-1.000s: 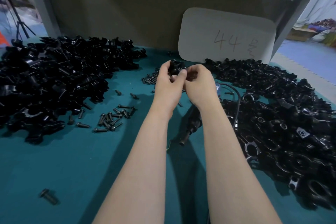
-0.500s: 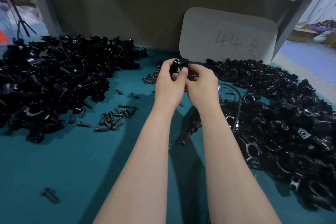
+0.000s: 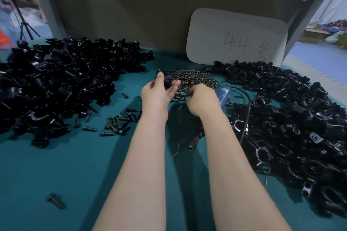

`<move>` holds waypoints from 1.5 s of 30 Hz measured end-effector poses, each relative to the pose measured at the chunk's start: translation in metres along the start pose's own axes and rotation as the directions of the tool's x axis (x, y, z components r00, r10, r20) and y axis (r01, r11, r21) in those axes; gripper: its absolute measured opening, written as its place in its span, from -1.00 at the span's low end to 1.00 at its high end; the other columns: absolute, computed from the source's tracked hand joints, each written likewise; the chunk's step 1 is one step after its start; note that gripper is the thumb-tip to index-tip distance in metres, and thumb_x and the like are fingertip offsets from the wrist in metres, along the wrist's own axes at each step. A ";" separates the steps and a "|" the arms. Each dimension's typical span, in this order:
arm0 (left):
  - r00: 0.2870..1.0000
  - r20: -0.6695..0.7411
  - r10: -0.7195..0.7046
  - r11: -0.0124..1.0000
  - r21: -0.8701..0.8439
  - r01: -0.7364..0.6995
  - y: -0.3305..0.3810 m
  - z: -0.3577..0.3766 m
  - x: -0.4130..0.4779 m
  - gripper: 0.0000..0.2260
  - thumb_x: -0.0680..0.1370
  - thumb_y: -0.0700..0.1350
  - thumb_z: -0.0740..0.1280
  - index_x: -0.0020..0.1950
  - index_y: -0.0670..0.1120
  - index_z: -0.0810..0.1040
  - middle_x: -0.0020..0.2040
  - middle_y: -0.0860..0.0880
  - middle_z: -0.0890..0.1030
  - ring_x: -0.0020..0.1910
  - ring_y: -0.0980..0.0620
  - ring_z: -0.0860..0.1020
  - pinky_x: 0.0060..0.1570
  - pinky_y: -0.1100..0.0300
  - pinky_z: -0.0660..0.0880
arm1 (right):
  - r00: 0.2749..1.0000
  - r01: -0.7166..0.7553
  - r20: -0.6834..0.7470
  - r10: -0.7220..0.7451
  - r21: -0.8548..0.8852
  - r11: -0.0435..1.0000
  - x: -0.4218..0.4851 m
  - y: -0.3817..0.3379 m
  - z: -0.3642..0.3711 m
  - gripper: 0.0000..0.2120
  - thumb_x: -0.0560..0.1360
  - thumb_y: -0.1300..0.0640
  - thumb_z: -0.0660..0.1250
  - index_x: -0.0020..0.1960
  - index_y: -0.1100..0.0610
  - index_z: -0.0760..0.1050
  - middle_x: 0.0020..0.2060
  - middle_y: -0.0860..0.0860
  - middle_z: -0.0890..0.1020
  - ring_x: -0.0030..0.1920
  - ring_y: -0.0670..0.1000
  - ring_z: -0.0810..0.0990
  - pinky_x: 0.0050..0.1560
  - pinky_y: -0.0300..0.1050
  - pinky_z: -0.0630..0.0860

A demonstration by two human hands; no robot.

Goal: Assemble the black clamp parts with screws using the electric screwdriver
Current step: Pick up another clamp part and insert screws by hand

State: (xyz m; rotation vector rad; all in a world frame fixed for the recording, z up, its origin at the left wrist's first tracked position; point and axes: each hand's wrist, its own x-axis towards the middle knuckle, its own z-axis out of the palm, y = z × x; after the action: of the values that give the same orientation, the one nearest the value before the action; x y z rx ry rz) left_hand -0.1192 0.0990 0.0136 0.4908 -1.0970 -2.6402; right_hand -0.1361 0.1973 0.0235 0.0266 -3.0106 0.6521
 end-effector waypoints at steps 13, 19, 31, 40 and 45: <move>0.993 0.060 -0.101 0.994 -0.030 0.103 -0.002 -0.004 0.003 -0.83 0.63 -0.06 0.26 0.03 -0.17 0.47 -0.10 -0.22 0.64 -0.27 0.02 0.66 -0.26 0.28 0.62 | 0.994 -0.032 0.103 0.030 0.026 0.999 0.010 -0.013 0.002 -0.65 0.51 0.32 0.19 0.26 0.12 0.47 0.16 0.15 0.55 0.05 0.12 0.53 -0.08 -0.11 0.42; 0.993 0.098 0.064 0.966 0.245 -0.087 -0.009 0.008 0.000 -0.83 0.67 -0.09 0.17 0.05 -0.16 0.48 0.08 -0.11 0.58 -0.11 0.04 0.63 -0.02 0.23 0.60 | 0.984 0.128 -0.166 -0.069 0.374 0.919 -0.007 -0.001 -0.014 -0.75 0.51 0.25 0.21 0.04 0.07 0.62 -0.11 0.02 0.64 -0.12 -0.02 0.51 -0.09 -0.18 0.48; 0.981 0.156 0.113 0.827 0.532 -0.180 -0.015 0.020 -0.006 -0.76 0.66 -0.05 0.19 0.28 -0.09 0.47 0.18 -0.07 0.57 0.19 -0.05 0.54 0.22 0.01 0.48 | 0.973 0.176 -0.199 -0.114 0.329 0.928 -0.005 -0.004 0.001 -0.78 0.51 0.08 0.30 0.13 0.07 0.56 0.04 0.11 0.57 -0.05 0.04 0.52 -0.13 -0.21 0.35; 0.984 0.156 0.088 0.853 0.499 -0.155 -0.019 0.021 -0.007 -0.76 0.60 -0.10 0.31 0.25 -0.09 0.46 0.02 -0.02 0.58 -0.01 0.04 0.55 0.02 0.14 0.52 | 0.976 0.114 -0.213 -0.040 0.348 0.930 -0.002 -0.005 0.003 -0.75 0.53 0.01 0.31 0.13 0.09 0.59 0.02 0.13 0.59 -0.02 0.11 0.57 0.04 -0.01 0.52; 0.985 0.143 0.100 0.859 0.487 -0.158 -0.019 0.020 -0.006 -0.76 0.59 -0.18 0.31 0.24 -0.07 0.43 -0.04 0.02 0.55 -0.07 0.09 0.54 0.05 0.15 0.51 | 0.978 0.120 -0.205 -0.045 0.372 0.920 -0.004 -0.007 0.005 -0.76 0.52 0.02 0.33 0.15 0.05 0.59 0.03 0.12 0.59 -0.01 0.10 0.57 0.08 0.01 0.51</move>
State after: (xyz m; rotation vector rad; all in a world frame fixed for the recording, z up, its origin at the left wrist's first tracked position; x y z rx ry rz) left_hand -0.1236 0.1273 0.0143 0.3424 -1.7959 -2.2738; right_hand -0.1321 0.1885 0.0214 0.1026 -2.6364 1.1504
